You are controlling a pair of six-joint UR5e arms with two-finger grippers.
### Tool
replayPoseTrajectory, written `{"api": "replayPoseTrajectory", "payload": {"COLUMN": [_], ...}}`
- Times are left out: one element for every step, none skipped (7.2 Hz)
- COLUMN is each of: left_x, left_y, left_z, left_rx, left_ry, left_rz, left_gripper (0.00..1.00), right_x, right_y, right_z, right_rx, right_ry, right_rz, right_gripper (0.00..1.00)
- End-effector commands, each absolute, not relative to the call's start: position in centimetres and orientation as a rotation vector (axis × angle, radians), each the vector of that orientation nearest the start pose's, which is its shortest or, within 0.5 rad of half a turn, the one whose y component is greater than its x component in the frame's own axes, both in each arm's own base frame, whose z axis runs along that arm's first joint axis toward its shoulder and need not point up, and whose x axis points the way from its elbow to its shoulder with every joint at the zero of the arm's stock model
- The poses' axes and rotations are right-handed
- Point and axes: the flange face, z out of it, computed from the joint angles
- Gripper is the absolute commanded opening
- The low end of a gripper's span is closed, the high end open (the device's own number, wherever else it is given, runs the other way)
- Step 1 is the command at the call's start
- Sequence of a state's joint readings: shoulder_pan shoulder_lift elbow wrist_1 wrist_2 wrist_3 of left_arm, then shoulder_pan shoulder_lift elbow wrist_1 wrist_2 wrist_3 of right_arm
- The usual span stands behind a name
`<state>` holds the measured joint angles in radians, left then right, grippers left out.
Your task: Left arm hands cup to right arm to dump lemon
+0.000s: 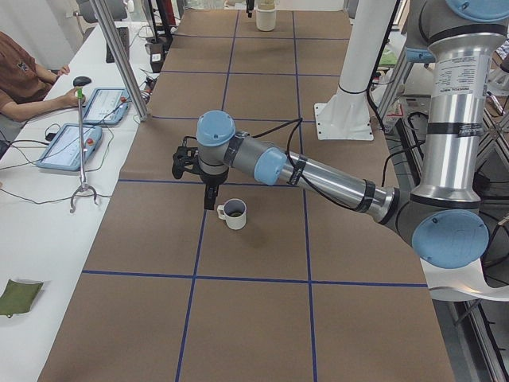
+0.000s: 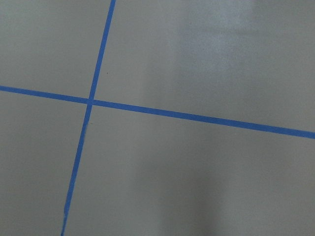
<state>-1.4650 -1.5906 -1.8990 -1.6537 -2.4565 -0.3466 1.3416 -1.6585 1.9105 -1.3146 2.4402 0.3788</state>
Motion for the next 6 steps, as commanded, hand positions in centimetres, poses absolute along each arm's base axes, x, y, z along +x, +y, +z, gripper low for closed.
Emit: {"api": "replayPoseTrajectory", "payload": {"left_x": [-0.4,-0.4,-0.5,-0.5,-0.5,-0.4], "left_y": [-49.9,-49.7,-49.9,-50.2,-50.0,-50.1], "left_z": [46.9,46.6,45.7,45.4,45.4,46.0], "left_rx": [0.196,0.206,0.243,0.262,0.276,0.265], "left_ry": [0.938,0.938,0.934,0.934,0.933,0.934], "left_rz": [-0.031,-0.025,-0.010,0.003,0.015,0.010], "left_gripper": [1.00,1.00,1.00,1.00,1.00,1.00], "right_x": [-4.9,-4.9,-4.9,-5.1,-5.1,-5.0], "right_y": [-46.0,-45.9,-45.9,-46.4,-46.6,-46.7], "right_z": [49.8,49.8,49.6,49.4,49.8,50.1], "right_rx": [0.183,0.182,0.186,0.192,0.194,0.189], "right_ry": [-0.975,-0.976,-0.979,-0.975,-0.962,-0.962], "right_rz": [-0.086,-0.087,-0.089,-0.093,-0.095,-0.092], "right_gripper": [1.00,1.00,1.00,1.00,1.00,1.00]}}
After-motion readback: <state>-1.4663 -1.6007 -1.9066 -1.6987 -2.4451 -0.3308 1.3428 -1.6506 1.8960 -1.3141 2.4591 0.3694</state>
